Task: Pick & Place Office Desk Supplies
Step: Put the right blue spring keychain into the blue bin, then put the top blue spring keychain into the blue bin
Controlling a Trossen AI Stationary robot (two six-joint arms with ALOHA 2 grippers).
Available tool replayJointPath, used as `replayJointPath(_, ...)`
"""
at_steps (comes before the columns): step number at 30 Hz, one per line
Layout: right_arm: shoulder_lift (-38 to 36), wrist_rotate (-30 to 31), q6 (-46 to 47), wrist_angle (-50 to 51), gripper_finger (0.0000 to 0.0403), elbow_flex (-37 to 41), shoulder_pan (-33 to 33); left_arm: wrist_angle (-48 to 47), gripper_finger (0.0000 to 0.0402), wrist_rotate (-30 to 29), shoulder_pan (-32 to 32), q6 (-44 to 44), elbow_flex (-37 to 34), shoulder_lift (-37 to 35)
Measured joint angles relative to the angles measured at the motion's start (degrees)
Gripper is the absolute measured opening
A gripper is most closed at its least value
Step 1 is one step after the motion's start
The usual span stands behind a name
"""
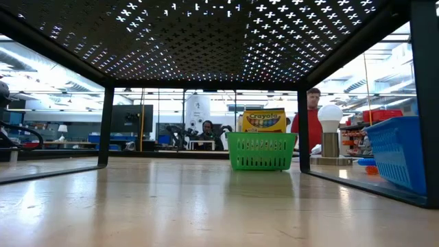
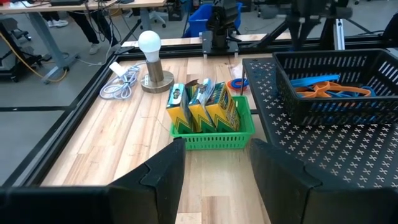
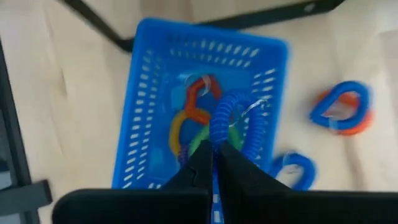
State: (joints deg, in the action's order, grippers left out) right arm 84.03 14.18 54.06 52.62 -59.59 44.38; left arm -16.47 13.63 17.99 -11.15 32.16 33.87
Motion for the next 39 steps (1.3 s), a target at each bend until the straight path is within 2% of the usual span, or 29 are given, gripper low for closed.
replayJointPath(6, 4.5, -6.8, -2.1, -5.5, 0.0005, 0.0, -0.7, 0.0, 0.0188, 0.0, 0.0, -0.4, 0.0, 0.0)
replayJointPath(11, 6.2, -8.5, -2.0, -7.2, 0.0012, 0.0, -1.3, 0.0, 0.0188, -0.1, 0.0, -0.4, 0.0, 0.0)
replayJointPath(14, 6.1, -7.7, -0.9, -8.5, 0.0048, 0.0, -1.3, 0.0, 0.0188, -0.1, 0.0, -0.4, 0.0, 0.0)
replayJointPath(22, 6.1, -6.4, 1.2, -8.3, 0.0180, 0.0, -1.3, 0.0, 0.0188, -0.1, 0.0, -0.4, 0.0, 0.0)
replayJointPath(26, 6.1, -6.3, 1.2, -8.3, 0.0213, 0.0, -1.3, 0.0, 0.0188, -0.1, 0.0, -0.5, 0.0, 0.0)
replayJointPath(33, 6.0, 0.1, 0.0, -6.0, 0.0207, 0.0, -1.7, 0.0, 0.0188, -0.1, 0.0, -0.4, 0.0, 0.0)
replayJointPath(39, 5.1, 4.4, -1.2, 2.2, 0.0199, 0.0, -4.4, 0.0, 0.0188, -0.1, 0.0, -0.5, 0.0, 0.0)
